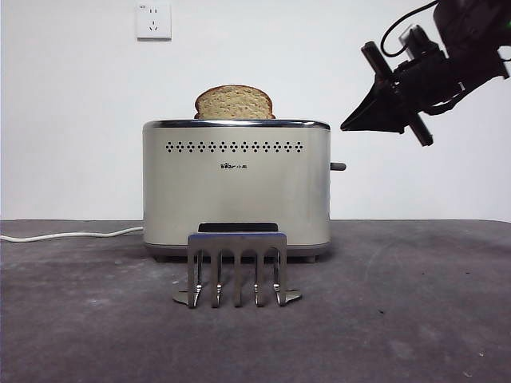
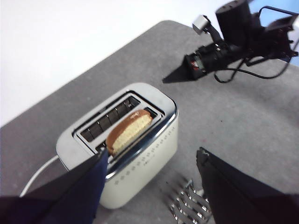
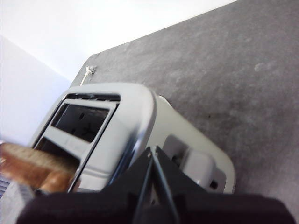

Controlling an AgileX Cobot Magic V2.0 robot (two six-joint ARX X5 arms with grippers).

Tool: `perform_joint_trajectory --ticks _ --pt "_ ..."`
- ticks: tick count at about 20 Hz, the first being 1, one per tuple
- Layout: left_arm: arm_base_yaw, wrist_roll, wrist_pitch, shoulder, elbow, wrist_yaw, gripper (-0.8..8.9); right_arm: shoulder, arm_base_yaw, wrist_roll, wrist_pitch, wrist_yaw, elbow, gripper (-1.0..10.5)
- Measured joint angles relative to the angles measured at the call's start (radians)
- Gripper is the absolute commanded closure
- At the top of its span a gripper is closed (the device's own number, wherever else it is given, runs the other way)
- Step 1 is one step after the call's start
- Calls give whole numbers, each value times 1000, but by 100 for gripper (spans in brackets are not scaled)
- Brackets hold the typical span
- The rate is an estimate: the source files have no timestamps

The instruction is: Pick up a slice of bread from the rack,put the bread on the toaster,press the button

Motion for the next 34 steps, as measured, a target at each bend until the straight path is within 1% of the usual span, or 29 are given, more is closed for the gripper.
perform_joint_trajectory --ticks 4,7,14,17,21,24,34 --pt "0 -3 -21 3 0 20 491 40 3 0 1 2 16 959" --pt "0 -3 -21 3 0 44 491 72 9 -1 0 28 16 959" --pt "-2 -3 -21 3 0 48 491 127 22 -16 15 27 23 959" --pt "-2 -3 -21 3 0 48 491 161 31 -38 -12 52 27 959" --pt "-2 -3 -21 3 0 48 491 178 36 -106 -80 102 37 959" --pt "-2 -3 -21 3 0 48 491 181 35 -137 -93 103 41 959" --pt "-2 -3 -21 3 0 48 491 182 35 -148 -95 103 42 959"
